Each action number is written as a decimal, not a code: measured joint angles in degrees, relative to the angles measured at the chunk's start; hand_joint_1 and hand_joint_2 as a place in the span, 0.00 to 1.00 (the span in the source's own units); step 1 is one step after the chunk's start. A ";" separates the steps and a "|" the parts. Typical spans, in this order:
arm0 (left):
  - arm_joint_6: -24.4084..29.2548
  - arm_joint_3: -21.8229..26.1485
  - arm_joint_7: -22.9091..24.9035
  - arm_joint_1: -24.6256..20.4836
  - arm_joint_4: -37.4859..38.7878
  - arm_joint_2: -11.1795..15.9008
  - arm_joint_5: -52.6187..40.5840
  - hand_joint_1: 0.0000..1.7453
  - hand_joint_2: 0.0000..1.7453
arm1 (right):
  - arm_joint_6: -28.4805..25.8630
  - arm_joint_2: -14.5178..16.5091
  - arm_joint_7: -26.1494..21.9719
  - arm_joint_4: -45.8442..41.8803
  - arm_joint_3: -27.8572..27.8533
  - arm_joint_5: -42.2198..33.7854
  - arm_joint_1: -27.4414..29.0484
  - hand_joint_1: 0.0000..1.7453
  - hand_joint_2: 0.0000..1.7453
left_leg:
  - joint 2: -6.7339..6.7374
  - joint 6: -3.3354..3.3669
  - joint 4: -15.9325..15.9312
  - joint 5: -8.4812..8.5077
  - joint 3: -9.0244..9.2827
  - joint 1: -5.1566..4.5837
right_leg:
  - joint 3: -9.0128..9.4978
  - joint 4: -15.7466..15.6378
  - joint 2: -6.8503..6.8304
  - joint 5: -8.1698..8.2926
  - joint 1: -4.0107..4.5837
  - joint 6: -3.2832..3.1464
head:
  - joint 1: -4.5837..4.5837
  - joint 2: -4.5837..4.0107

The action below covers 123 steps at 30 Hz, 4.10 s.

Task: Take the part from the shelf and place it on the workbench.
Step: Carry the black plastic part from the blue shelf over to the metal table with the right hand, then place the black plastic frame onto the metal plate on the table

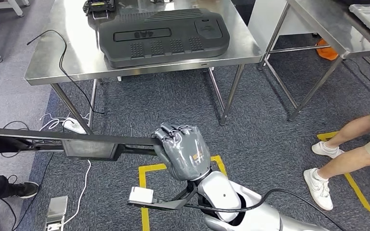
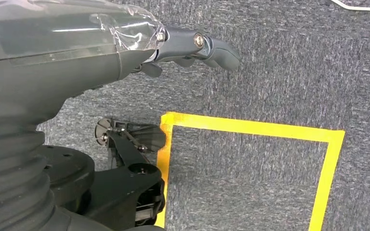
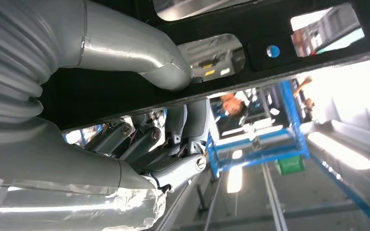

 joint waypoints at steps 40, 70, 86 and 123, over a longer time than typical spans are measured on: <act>0.11 -0.10 0.09 -1.05 0.08 -0.01 -0.02 0.00 1.00 | -4.60 -1.89 7.44 4.69 -4.33 3.04 -3.98 1.00 1.00 | -0.02 -2.07 0.83 -1.72 0.83 -0.11 | 5.87 -16.00 0.31 8.28 0.21 -1.54 | 0.16 0.00; -0.37 -0.10 0.20 -1.67 0.09 0.03 -0.02 0.00 1.00 | -4.67 -2.38 8.61 5.38 -6.20 3.44 -3.48 1.00 1.00 | 0.00 -1.97 0.59 -1.42 0.56 0.01 | 5.76 -15.64 0.37 7.98 0.20 -1.27 | 0.28 0.00; -0.54 -0.13 0.22 -1.95 0.09 0.23 -0.01 0.00 1.00 | -4.50 -2.82 9.27 5.17 -8.05 4.15 -3.55 1.00 1.00 | 0.04 -1.12 0.19 0.18 -0.57 -0.37 | 8.06 -16.16 0.34 6.32 0.17 -1.14 | -0.89 0.00; -1.13 -0.52 0.28 -2.17 0.09 0.46 -0.02 0.00 1.00 | -4.11 -3.92 9.54 4.21 -10.23 3.70 -3.78 1.00 1.00 | 0.18 -0.08 -0.38 -0.31 0.24 0.14 | -0.21 -0.41 0.26 0.09 -0.14 0.17 | -0.24 0.00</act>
